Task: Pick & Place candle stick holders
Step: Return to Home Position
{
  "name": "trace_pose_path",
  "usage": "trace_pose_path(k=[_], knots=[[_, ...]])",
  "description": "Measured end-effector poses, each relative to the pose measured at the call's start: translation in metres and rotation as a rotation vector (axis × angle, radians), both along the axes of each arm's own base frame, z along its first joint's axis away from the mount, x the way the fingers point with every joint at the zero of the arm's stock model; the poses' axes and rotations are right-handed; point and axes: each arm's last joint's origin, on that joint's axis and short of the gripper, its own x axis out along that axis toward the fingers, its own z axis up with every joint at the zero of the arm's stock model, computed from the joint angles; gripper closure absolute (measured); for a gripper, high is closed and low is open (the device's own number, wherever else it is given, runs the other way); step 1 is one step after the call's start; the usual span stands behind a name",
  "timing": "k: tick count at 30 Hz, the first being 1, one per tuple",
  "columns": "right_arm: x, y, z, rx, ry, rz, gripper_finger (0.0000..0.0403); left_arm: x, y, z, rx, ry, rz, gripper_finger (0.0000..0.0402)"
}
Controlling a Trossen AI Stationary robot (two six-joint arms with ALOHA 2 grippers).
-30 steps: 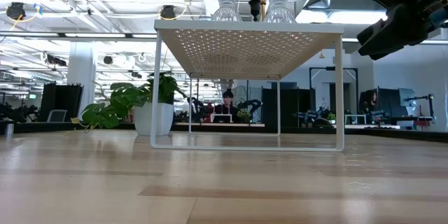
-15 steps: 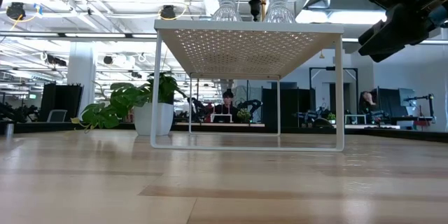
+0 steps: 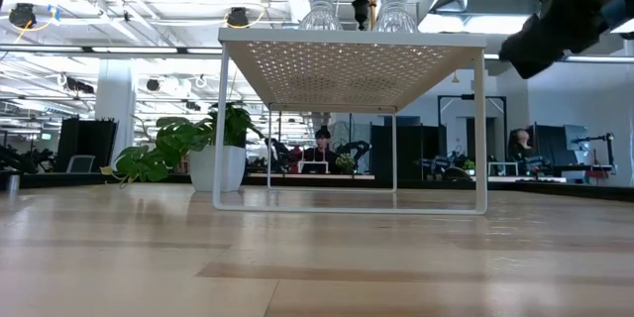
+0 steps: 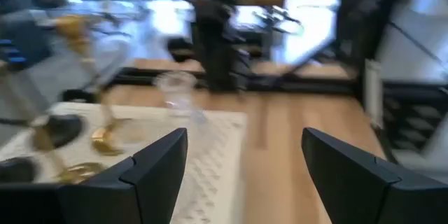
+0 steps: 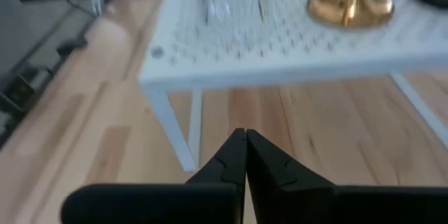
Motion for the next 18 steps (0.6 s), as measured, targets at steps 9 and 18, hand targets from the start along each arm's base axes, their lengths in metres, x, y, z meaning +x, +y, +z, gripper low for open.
trace_pose_path(k=[9,18], knots=[[-0.003,0.006,0.019,0.017,-0.186,0.266,0.0402,-0.002,-0.008,-0.001,0.166,0.037,-0.363,0.012],[-0.032,0.002,0.034,0.05,-0.334,0.343,0.0402,-0.041,0.013,-0.017,0.13,0.036,-0.383,0.012]])
